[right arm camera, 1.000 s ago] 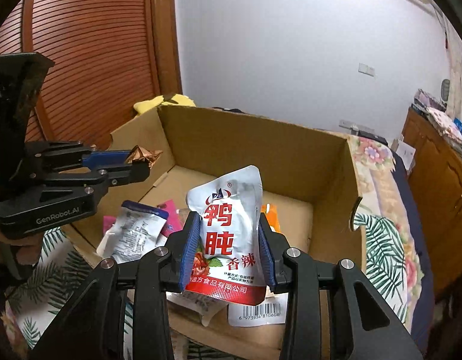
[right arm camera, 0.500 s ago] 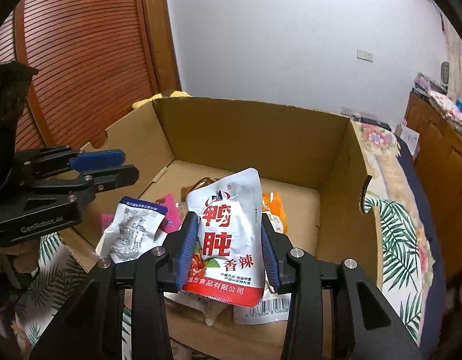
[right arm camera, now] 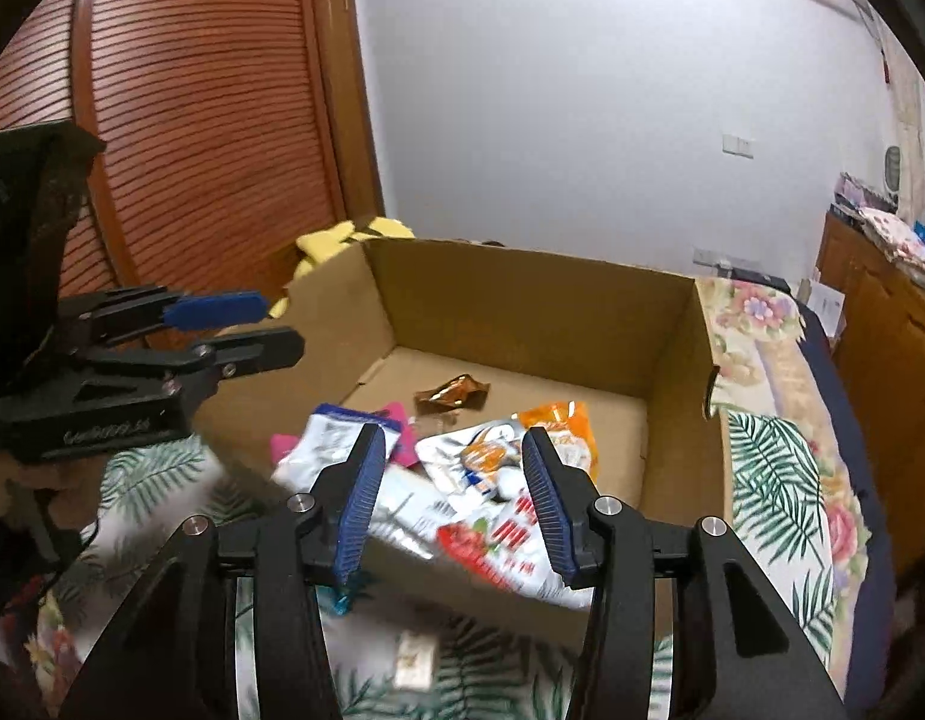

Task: Organize snacks
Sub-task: 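Open both grippers to drop the packets into the box, then move both grippers down beside the box toward the remaining snacks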

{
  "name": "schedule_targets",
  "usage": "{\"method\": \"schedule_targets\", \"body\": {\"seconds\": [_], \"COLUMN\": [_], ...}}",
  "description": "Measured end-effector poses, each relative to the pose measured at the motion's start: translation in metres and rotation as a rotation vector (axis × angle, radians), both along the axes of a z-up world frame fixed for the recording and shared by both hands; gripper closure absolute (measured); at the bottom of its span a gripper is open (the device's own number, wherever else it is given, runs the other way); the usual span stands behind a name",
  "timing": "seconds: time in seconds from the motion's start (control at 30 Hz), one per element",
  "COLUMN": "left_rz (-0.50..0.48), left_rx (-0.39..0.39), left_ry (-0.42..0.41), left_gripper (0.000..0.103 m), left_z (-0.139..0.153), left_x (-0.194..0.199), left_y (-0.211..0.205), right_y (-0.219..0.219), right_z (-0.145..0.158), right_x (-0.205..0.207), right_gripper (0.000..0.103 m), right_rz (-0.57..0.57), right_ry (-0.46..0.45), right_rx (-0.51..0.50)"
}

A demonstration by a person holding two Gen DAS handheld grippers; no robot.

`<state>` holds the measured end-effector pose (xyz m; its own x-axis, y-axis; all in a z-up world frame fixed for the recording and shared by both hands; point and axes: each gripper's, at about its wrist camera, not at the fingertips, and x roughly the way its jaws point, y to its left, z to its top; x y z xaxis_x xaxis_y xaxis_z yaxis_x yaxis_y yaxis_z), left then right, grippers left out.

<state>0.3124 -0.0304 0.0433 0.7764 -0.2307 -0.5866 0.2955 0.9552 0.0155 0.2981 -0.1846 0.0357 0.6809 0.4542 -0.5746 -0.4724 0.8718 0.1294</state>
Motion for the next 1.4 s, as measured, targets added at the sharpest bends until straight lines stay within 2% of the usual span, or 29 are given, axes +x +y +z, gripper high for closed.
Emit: {"method": "schedule_targets", "body": {"seconds": [0.17,0.47,0.7,0.97,1.4], "left_rz": [-0.023,-0.049,-0.044,-0.025,-0.015], "left_rx": [-0.012,-0.021,-0.03,-0.029,-0.016], "left_ry": [-0.027,-0.023,0.001,0.047,0.091], "left_gripper": [0.053,0.051,0.051,0.05,0.05], "left_z": [0.007,-0.002,-0.018,-0.043,-0.069], "left_x": [-0.028,-0.067,-0.087,-0.098,-0.099], "left_y": [-0.001,-0.004,0.001,0.009,0.007], "right_y": [-0.007,-0.006,0.003,0.012,0.026], "right_z": [0.001,-0.028,-0.058,-0.093,-0.111], "right_x": [-0.03,-0.054,-0.052,-0.037,-0.023], "right_gripper": [0.055,0.055,0.061,0.062,0.063], "right_rz": [0.027,0.025,0.031,0.02,0.009], "right_ry": [0.003,0.064,0.117,0.188,0.227], "right_rx": [0.032,0.0,-0.041,-0.104,-0.175]}}
